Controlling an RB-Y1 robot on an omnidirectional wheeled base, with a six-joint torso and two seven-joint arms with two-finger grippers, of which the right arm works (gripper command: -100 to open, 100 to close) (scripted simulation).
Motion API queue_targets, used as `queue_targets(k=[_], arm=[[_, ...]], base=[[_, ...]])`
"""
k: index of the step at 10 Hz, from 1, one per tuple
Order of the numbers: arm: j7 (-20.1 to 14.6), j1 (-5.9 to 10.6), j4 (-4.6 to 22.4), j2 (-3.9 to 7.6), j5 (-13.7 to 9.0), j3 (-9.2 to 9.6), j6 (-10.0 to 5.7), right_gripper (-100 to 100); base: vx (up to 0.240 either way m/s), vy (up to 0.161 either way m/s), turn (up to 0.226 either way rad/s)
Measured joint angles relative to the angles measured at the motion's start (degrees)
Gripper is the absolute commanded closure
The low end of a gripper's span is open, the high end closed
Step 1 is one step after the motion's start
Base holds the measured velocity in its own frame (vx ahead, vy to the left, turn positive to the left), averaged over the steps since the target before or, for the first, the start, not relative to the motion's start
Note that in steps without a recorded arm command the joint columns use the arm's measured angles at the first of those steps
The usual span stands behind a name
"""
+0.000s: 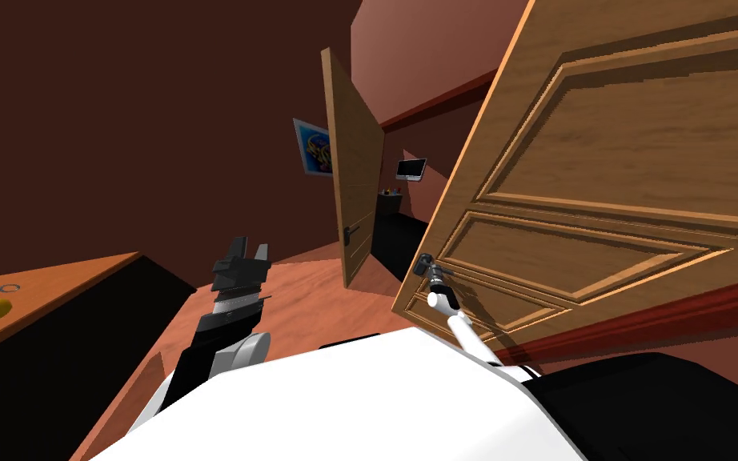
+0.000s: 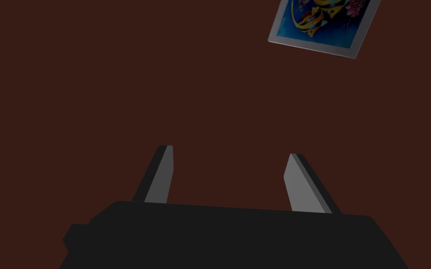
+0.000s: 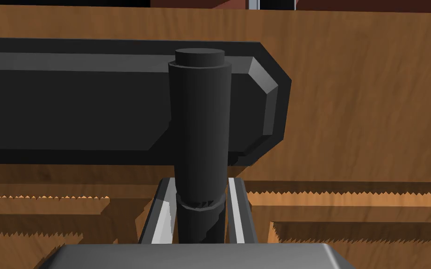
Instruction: Pull the door open
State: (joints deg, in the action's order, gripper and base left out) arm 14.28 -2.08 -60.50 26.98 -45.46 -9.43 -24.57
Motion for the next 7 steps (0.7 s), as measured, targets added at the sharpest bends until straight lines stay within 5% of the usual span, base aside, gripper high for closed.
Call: queue_targets(k=[7], arm=[[-0.8, -0.22, -2.4, -0.08, 0.8, 3.86, 0.32, 100]], base=[[-0.178, -0.013, 0.053]])
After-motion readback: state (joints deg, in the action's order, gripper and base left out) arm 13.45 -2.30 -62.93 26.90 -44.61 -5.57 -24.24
